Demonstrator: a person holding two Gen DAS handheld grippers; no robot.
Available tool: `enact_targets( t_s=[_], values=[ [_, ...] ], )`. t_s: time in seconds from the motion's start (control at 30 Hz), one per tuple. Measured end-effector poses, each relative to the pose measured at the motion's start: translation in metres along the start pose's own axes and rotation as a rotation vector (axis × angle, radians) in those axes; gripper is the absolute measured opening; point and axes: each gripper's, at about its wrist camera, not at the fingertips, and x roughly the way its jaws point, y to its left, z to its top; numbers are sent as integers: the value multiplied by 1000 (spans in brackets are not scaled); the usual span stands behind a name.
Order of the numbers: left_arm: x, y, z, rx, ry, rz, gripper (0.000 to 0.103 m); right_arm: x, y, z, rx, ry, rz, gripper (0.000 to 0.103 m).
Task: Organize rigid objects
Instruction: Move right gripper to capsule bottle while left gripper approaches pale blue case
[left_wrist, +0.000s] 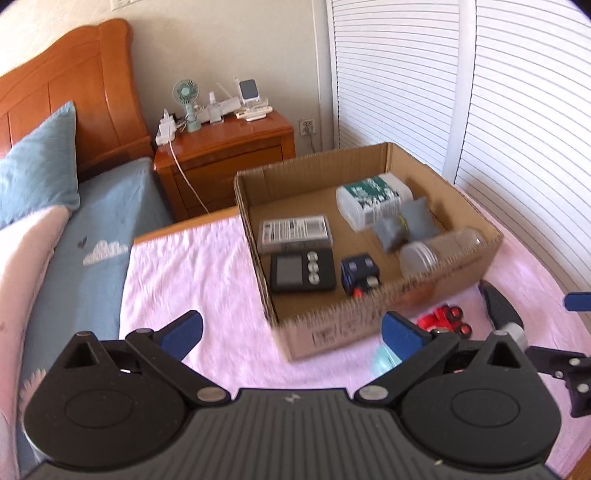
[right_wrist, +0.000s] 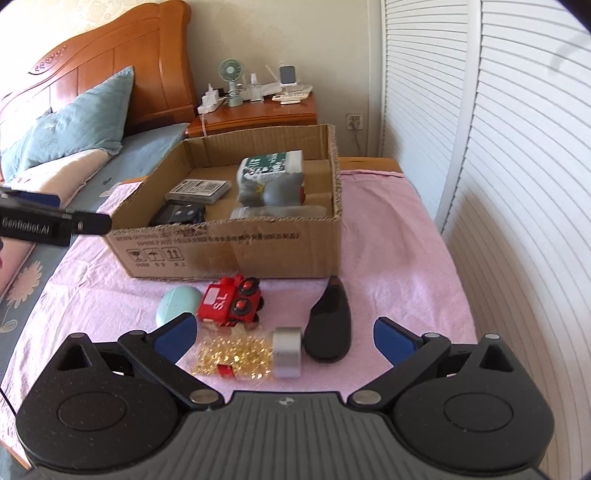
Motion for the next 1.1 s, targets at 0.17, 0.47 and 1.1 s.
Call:
enact_targets(
  t_s=[0.17, 0.47, 1.1],
  values=[
    [-12, -2, -33, -78, -39, 57, 102, 13, 8, -12, -11, 24, 60, 103],
    [-12, -19, -57, -59, -42, 77, 102, 41, 25, -22, 6, 71, 21, 103],
    [-14, -19, -44, -131, 94, 7, 102, 62, 34, -44, -123, 53, -84, 103]
  ],
)
